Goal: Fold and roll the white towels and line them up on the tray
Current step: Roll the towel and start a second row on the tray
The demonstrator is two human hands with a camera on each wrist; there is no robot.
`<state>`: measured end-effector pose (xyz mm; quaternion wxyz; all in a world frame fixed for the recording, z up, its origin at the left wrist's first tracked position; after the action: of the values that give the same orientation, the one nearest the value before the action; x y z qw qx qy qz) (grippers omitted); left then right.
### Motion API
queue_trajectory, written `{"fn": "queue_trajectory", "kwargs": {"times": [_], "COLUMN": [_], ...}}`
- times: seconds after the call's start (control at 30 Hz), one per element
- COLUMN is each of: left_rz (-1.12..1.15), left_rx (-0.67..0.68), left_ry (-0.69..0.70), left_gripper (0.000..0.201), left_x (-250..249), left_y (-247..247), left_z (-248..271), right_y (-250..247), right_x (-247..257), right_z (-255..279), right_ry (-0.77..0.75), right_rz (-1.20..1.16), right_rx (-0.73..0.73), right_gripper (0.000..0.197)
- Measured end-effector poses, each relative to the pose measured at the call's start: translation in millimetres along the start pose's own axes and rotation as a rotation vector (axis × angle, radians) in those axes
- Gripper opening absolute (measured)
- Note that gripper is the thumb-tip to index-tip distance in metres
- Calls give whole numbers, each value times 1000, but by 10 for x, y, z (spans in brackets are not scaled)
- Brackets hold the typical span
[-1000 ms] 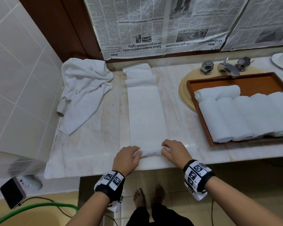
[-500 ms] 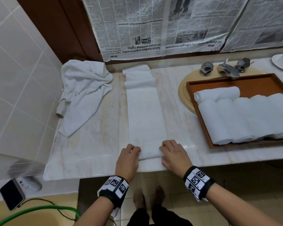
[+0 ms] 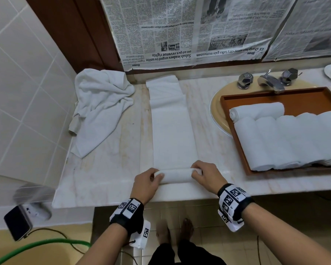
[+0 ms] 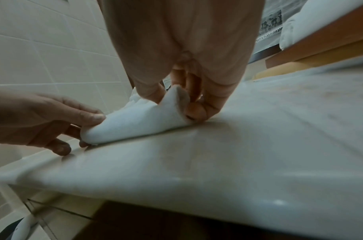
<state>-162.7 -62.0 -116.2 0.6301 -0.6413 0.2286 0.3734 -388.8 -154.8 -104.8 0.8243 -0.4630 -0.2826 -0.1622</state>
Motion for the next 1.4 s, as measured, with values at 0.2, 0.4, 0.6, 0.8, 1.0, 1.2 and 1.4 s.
{"fn": "queue_trajectory", "kwargs": {"times": [0.2, 0.4, 0.6, 0.8, 1.0, 1.2, 1.4], "left_rz": [-156, -375, -271, -404, -284, -212, -293], "left_rx": [-33, 9, 107, 196, 113, 83, 153], "left_ry": [-30, 71, 161, 271, 220, 86, -15], "left_gripper": [21, 18, 37, 62, 52, 31, 37], "left_x": [-150, -176, -118, -90, -120, -121, -143], "left_y": [71, 116, 135, 206, 218, 172, 116], "left_z": [33, 30, 62, 201, 215, 98, 13], "right_y": [65, 159, 254, 210, 91, 96, 113], "right_x": [59, 122, 109, 112, 68, 29, 46], "right_z": [56, 205, 277, 212, 155, 89, 71], "right_ry": [-146, -383, -397, -267, -117, -21, 35], "right_rz": [258, 513, 598, 418, 132, 43, 39], "right_rx": [-71, -117, -68, -27, 72, 78, 53], "right_gripper": [11, 21, 25, 28, 24, 20, 21]}}
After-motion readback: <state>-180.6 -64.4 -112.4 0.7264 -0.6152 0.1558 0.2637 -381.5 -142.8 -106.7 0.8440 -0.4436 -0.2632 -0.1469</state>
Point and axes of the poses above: each hand's wrist, its own z-axis away from the middle knuckle, its own y-axis out of the palm, x = y × z, the point moved 5 cm from there along -z, towards the middle knuckle, and after that the axes turned 11 degrees about y, right-handed, at the moved point
